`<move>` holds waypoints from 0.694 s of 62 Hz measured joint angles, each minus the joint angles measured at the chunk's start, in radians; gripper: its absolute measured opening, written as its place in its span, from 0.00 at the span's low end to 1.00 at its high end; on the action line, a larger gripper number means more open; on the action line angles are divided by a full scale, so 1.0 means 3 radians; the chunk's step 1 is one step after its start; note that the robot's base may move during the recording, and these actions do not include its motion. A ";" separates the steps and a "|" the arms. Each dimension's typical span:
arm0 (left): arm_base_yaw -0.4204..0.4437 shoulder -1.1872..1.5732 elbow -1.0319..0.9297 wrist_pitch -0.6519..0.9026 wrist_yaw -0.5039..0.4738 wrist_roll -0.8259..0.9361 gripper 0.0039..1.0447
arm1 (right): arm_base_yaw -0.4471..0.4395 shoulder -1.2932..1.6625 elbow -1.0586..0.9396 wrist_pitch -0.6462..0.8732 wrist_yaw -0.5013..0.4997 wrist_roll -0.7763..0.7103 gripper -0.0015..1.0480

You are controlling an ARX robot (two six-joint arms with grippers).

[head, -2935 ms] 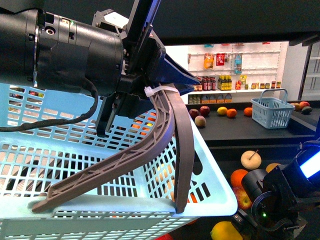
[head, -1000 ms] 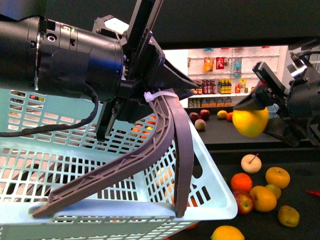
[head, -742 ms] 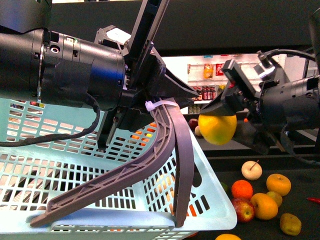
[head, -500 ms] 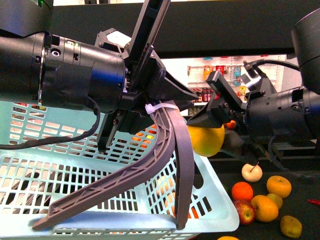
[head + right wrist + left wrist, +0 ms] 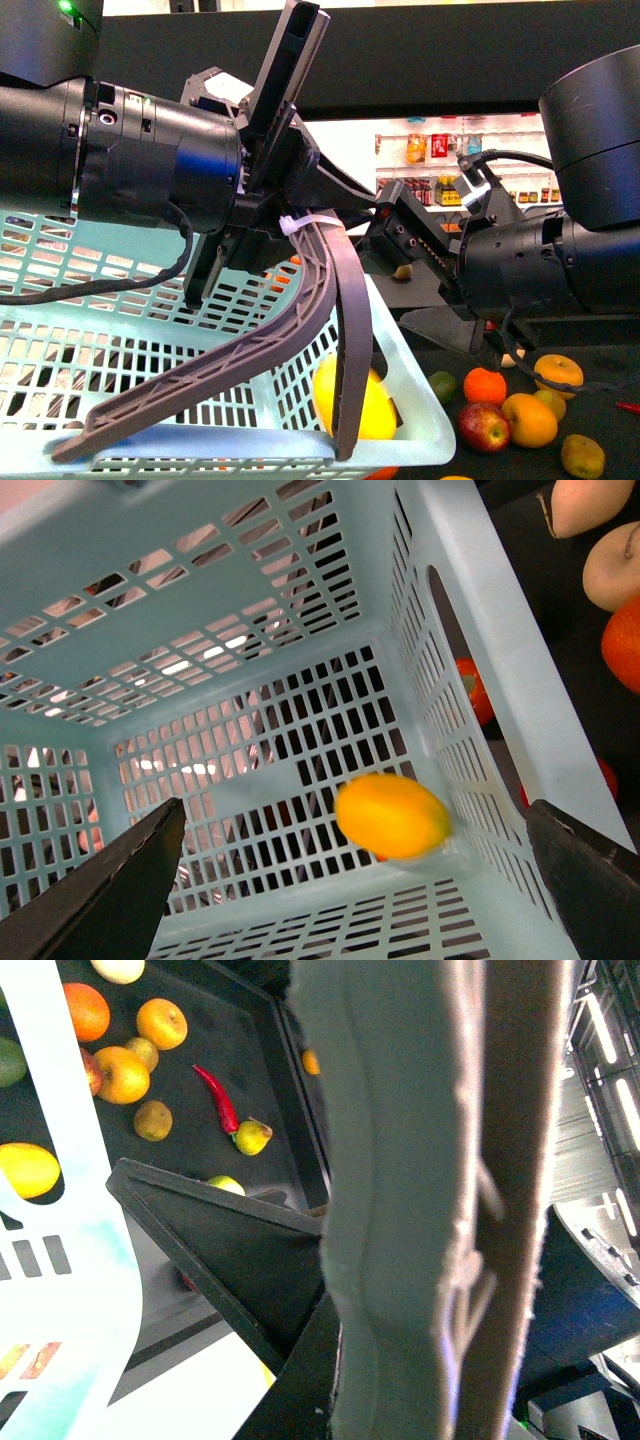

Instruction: Pick lemon from shelf

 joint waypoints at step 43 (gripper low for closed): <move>-0.0031 0.0000 0.0006 0.0000 0.0061 0.0000 0.07 | -0.1096 0.0905 0.0626 -0.0259 0.0319 0.0111 0.98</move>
